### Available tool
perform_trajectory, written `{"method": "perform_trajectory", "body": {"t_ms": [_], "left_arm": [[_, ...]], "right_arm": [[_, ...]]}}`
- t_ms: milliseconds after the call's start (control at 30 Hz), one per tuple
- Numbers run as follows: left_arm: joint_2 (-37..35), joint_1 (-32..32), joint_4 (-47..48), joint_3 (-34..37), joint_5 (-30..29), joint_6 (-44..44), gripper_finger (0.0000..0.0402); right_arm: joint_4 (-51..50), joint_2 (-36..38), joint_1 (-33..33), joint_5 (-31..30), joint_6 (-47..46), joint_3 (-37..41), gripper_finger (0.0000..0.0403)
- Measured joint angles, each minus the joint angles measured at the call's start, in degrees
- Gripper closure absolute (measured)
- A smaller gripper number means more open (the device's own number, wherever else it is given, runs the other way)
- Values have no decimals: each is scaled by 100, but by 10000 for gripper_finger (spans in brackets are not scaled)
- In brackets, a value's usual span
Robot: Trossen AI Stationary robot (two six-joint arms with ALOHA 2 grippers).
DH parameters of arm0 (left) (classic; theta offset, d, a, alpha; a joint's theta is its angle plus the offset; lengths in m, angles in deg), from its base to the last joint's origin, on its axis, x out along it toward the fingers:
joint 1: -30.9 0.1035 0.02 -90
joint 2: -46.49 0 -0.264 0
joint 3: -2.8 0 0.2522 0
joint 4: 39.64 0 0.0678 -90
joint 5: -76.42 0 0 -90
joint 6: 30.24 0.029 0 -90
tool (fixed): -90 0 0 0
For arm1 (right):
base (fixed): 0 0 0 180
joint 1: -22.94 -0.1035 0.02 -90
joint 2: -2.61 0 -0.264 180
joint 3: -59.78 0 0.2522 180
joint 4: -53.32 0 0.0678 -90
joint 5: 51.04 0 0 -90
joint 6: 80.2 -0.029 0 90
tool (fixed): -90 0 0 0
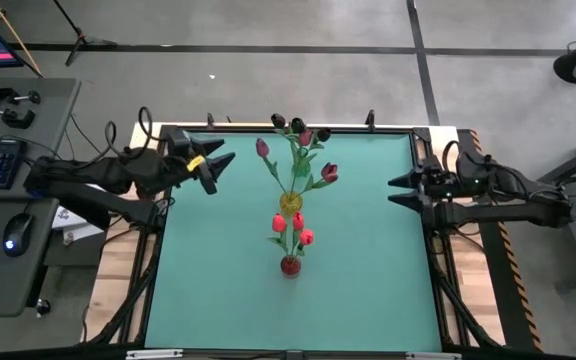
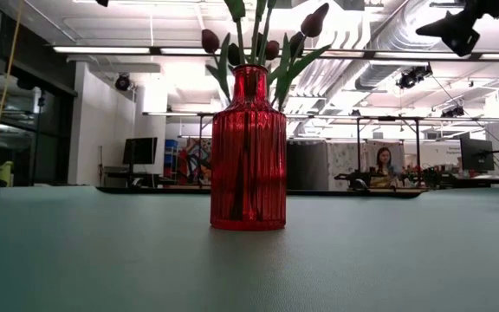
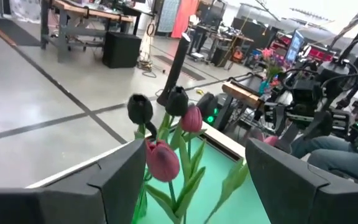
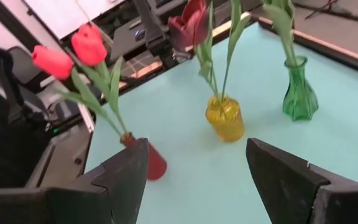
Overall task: Sort flowers into vase by color
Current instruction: Return to Home Position
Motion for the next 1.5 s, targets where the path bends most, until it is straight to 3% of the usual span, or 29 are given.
{"method": "perform_trajectory", "body": {"t_ms": [200, 567, 733, 900, 1000, 1200, 1367, 1500], "left_arm": [[12, -319, -570, 607, -349, -341, 140], [-429, -587, -3833, 3188, -450, -555, 145], [-730, -587, -4997, 4238, -253, -555, 171], [-1024, -587, -5841, 5148, -162, -555, 228], [-1181, -587, -6171, 5503, -76, -557, 276], [-1313, -566, -5735, 5540, 80, -168, 388], [-1311, -408, -5665, 5543, 446, -62, 395], [-1309, -317, -5596, 5543, 417, -58, 396]], "right_arm": [[-156, 57, -1, 205, -56, 0, 144], [-159, 35, 0, 201, -698, 2, 144], [-200, 35, -2, 196, -1047, 2, 144], [-281, 35, -2, 67, -1307, 4, 144], [-374, 33, 0, 19, -1462, 4, 144], [-491, 35, -2, 3, -1813, 4, 148], [-512, 47, -2, 6, -1768, 4, 183], [-646, 79, 0, 177, -1506, 4, 228]]}}
